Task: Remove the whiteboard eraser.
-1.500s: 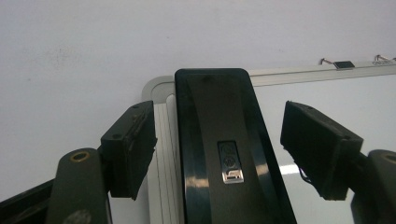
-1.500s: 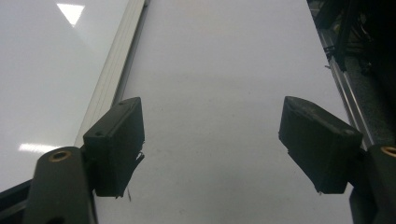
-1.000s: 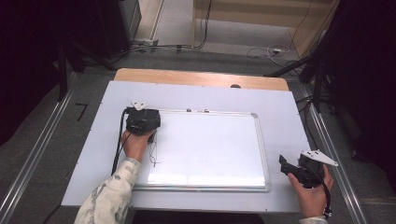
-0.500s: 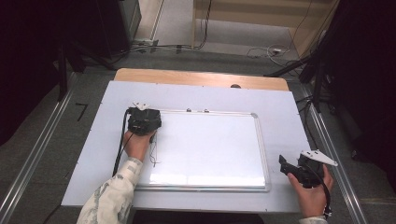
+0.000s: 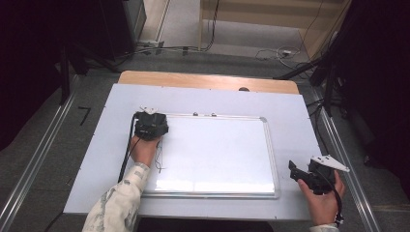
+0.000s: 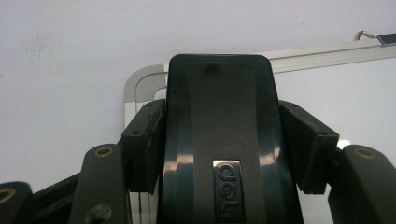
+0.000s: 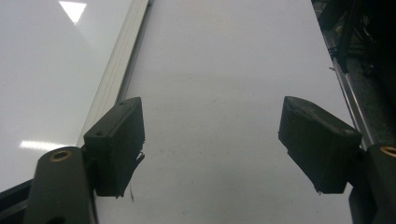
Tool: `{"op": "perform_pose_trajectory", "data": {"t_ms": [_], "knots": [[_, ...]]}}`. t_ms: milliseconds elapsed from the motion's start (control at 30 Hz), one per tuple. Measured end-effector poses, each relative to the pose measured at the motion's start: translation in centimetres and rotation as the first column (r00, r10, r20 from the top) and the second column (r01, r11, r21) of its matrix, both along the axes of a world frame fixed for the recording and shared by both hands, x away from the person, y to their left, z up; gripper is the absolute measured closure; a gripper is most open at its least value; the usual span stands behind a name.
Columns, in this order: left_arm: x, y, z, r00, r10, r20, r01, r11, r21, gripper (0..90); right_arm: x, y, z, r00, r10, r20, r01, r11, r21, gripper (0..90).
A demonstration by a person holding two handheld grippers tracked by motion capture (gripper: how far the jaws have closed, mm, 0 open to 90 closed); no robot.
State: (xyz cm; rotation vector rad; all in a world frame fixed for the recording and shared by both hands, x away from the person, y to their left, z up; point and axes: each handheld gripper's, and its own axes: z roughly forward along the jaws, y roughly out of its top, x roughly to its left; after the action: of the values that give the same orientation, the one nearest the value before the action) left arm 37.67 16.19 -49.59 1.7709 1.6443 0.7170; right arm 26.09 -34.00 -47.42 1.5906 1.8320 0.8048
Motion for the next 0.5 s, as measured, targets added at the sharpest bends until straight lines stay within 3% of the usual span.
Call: {"op": "perform_pose_trajectory", "data": {"t_ms": [233,500], "knots": [[-0.1,-0.16,0.02,0.9999,0.004,0.014,-0.005,0.9998,0.02,40.2,0.0,-0.02,0.01,1.0,0.001,0.001,-0.001,1.0,0.001,21.7],[-0.5,0.09,0.45,0.9992,0.012,0.038,-0.012,0.9999,0.003,40.5,0.07,-0.04,0.0,1.0,0.002,0.002,-0.002,1.0,0.002,21.8]]}}
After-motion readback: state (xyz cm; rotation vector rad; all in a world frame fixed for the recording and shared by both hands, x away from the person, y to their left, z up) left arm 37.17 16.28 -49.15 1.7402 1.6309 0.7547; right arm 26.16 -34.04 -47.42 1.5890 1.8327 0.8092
